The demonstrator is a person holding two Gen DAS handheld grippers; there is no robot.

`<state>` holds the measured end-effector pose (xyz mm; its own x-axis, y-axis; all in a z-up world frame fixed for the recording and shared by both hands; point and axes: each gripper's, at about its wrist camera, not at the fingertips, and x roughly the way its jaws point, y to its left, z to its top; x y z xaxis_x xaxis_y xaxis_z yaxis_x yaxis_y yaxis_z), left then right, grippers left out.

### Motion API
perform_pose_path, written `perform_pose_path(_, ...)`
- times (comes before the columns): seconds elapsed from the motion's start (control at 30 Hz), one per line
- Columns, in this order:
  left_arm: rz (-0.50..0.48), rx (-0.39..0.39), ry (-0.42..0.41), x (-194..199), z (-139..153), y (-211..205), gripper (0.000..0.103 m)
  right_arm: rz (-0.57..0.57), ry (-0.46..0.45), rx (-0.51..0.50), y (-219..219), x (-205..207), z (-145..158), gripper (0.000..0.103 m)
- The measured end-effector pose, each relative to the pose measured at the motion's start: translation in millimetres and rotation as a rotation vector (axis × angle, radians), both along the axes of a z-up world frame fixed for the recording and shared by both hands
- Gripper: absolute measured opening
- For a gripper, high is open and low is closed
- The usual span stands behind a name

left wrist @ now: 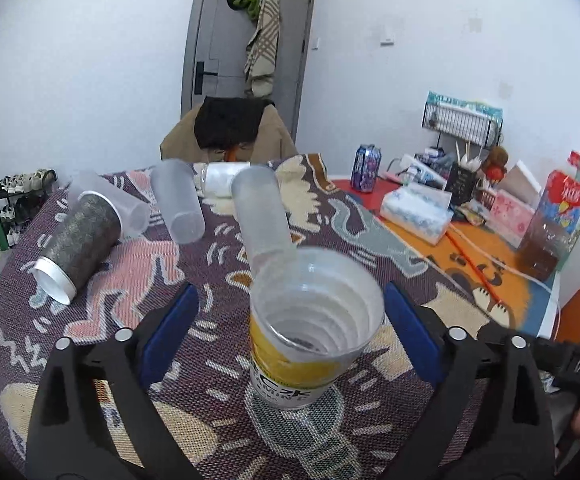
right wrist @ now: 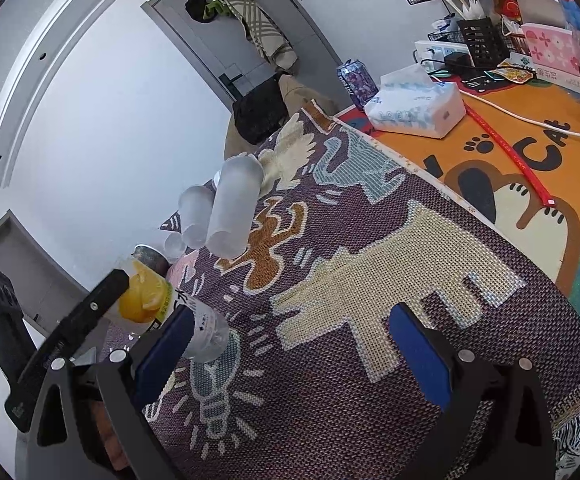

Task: Flip cup upright
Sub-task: 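Lower the bottle onto the tablecloth standing and open the left tool, then withdraw the left tool up and away from the standing bottle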

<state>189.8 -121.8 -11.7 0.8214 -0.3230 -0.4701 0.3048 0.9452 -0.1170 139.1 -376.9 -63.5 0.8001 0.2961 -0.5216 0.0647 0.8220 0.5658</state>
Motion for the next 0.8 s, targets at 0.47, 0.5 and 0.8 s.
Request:
perform_pose_path(0.47, 0.05, -0.047, -0.046, -56, 36, 40, 0.097, 0.046, -0.083, -0.074, 15, -24, 32, 0.096)
perform_pose_path(0.5, 0.06, -0.042, -0.053, -61, 38, 43, 0.097, 0.048, -0.093, -0.086, 16, -27, 35, 0.096)
perform_pose_path(0.8, 0.124, -0.001, -0.063, -94, 43, 63, 0.097, 0.111, -0.139, -0.175, 32, -47, 53, 0.096)
